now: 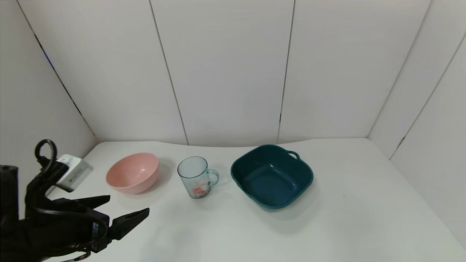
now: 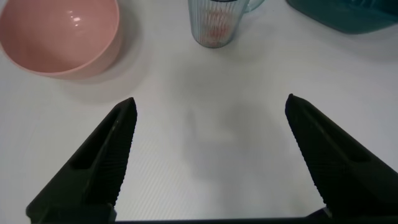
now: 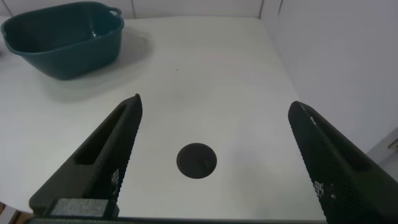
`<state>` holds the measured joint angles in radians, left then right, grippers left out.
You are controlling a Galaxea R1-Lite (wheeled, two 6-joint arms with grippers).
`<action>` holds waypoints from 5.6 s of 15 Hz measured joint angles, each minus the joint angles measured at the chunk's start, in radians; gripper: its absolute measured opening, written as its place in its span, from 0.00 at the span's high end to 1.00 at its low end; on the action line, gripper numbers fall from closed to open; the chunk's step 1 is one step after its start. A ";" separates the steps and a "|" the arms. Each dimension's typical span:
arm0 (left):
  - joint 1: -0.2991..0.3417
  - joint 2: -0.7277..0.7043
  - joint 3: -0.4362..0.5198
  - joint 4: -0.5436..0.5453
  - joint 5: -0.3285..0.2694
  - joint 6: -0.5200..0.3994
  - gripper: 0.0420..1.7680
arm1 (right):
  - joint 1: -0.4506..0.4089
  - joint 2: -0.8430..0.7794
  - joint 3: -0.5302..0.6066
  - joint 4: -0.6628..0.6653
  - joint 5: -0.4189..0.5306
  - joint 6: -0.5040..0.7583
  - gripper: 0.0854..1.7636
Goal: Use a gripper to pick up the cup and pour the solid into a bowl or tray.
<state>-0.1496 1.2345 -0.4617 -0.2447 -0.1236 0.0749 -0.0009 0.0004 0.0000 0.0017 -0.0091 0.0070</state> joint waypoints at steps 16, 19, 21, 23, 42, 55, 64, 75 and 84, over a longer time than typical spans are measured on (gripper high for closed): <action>-0.103 0.671 0.164 -0.947 0.017 -0.049 0.03 | 0.000 0.000 -0.001 0.006 0.000 0.000 0.03; -0.110 0.758 0.192 -1.132 0.017 -0.081 0.03 | 0.000 0.000 -0.001 0.006 0.000 -0.001 0.03; -0.111 0.815 0.203 -1.245 0.022 -0.084 0.03 | 0.000 0.000 -0.001 0.007 0.000 -0.001 0.03; -0.114 0.866 0.212 -1.310 0.025 -0.085 0.03 | 0.000 0.000 -0.001 0.006 0.000 -0.001 0.03; -0.123 0.984 -0.010 -1.249 0.072 -0.083 0.03 | 0.001 0.000 -0.001 0.006 0.000 -0.001 0.03; -0.148 1.016 -0.077 -1.235 0.094 -0.075 0.03 | 0.001 0.000 -0.002 0.007 0.000 -0.001 0.03; -0.150 1.031 -0.114 -1.221 0.109 -0.072 0.03 | 0.001 0.000 -0.002 0.007 0.000 -0.001 0.03; -0.151 1.044 -0.142 -1.210 0.119 -0.064 0.25 | 0.001 0.000 -0.002 0.007 0.000 -0.001 0.03; -0.151 1.014 -0.148 -1.146 0.120 -0.063 0.26 | 0.001 0.000 -0.002 0.009 0.000 -0.001 0.03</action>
<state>-0.3002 2.2489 -0.6094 -1.3902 -0.0036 0.0119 0.0000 0.0004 -0.0017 0.0111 -0.0091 0.0057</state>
